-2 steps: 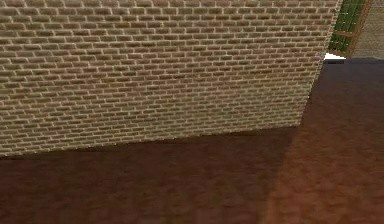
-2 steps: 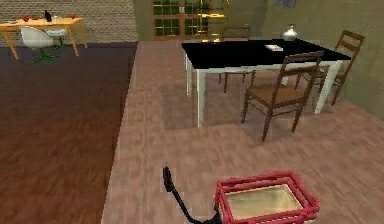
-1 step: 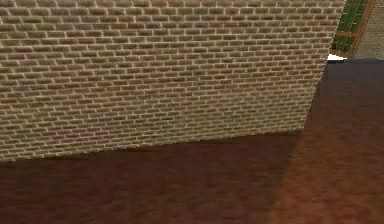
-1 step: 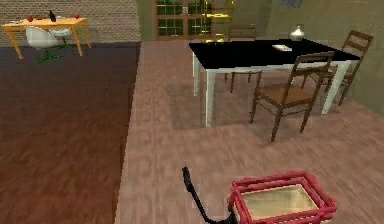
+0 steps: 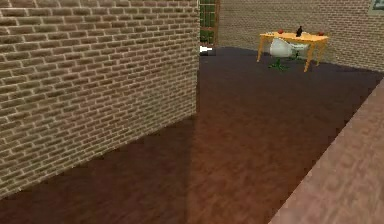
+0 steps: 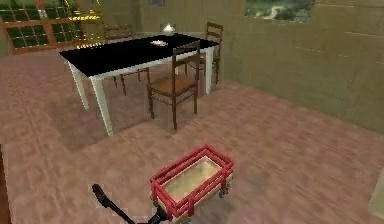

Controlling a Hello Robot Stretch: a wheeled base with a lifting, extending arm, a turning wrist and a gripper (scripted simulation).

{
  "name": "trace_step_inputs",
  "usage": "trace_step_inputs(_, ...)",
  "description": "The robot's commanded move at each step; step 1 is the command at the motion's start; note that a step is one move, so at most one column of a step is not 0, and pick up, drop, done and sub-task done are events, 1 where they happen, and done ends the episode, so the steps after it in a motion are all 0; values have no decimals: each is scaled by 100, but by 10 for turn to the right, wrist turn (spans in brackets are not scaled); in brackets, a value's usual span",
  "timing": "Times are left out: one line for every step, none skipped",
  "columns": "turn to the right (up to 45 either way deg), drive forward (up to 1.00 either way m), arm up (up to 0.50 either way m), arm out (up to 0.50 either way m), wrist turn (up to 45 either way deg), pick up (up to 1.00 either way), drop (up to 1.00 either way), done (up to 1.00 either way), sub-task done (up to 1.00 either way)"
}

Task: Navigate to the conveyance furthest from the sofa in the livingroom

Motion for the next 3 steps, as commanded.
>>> trace_step_inputs(0, 50, 0, 0, 0, 0, 0, 0, 0)
trace_step_inputs(450, 0, 0, 0, 0, 0, 0, 0, 0)
trace_step_inputs(30, 0, 0, 0, 0, 0, 0, 0, 0)
